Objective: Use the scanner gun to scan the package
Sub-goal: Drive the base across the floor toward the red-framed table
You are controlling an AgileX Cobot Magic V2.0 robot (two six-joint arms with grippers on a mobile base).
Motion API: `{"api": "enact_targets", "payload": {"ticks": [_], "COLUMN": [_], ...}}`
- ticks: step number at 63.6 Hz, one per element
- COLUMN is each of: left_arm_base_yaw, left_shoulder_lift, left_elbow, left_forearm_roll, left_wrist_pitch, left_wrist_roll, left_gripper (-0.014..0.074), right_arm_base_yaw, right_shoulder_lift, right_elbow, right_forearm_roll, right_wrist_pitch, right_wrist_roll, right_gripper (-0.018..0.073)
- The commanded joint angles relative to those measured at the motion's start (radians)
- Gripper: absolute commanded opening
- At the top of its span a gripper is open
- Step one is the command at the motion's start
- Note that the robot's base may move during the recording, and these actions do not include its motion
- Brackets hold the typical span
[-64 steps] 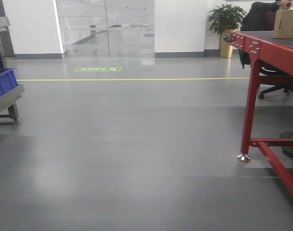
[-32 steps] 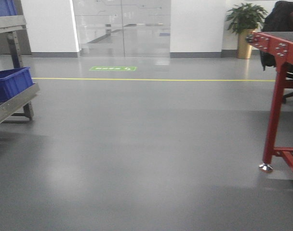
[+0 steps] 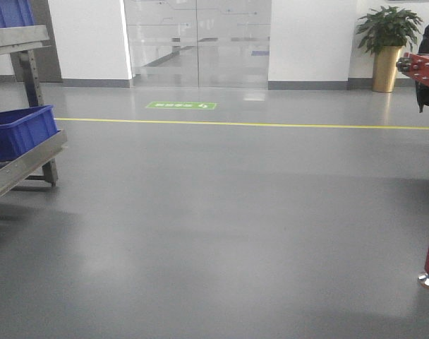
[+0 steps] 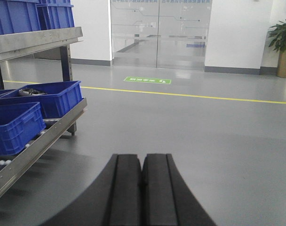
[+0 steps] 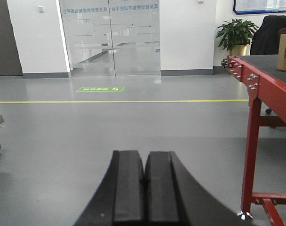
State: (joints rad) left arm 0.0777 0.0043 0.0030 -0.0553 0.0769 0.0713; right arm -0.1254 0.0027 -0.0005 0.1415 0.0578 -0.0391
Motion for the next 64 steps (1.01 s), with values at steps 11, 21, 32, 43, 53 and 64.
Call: {"api": "enact_targets", "payload": {"ticks": [11, 21, 32, 43, 53, 64], "left_arm_base_yaw": [-0.003, -0.003, -0.003, -0.003, -0.003, -0.005], "left_shoulder_lift": [-0.004, -0.004, -0.004, -0.004, -0.004, -0.004], "left_elbow": [-0.003, -0.003, -0.003, -0.003, -0.003, -0.003], "left_forearm_roll": [0.0, 0.0, 0.0, 0.0, 0.0, 0.0], "left_wrist_pitch": [-0.013, -0.013, -0.013, -0.013, -0.013, -0.013], "left_wrist_roll": [-0.005, -0.005, -0.005, -0.005, -0.005, -0.005], "left_gripper": [-0.0111, -0.0111, -0.0111, -0.0111, -0.0111, -0.0111], "right_arm_base_yaw": [0.008, 0.029, 0.029, 0.029, 0.031, 0.041], "right_shoulder_lift": [-0.003, -0.003, -0.003, -0.003, -0.003, -0.003], "right_elbow": [0.001, 0.001, 0.001, 0.001, 0.001, 0.001], "right_forearm_roll": [0.001, 0.001, 0.001, 0.001, 0.001, 0.001], "right_wrist_pitch": [-0.021, -0.021, -0.021, -0.021, -0.021, -0.021], "right_wrist_roll": [-0.005, -0.005, -0.005, -0.005, -0.005, -0.005], "right_gripper": [-0.0153, -0.0153, -0.0153, -0.0153, -0.0153, -0.0153]}}
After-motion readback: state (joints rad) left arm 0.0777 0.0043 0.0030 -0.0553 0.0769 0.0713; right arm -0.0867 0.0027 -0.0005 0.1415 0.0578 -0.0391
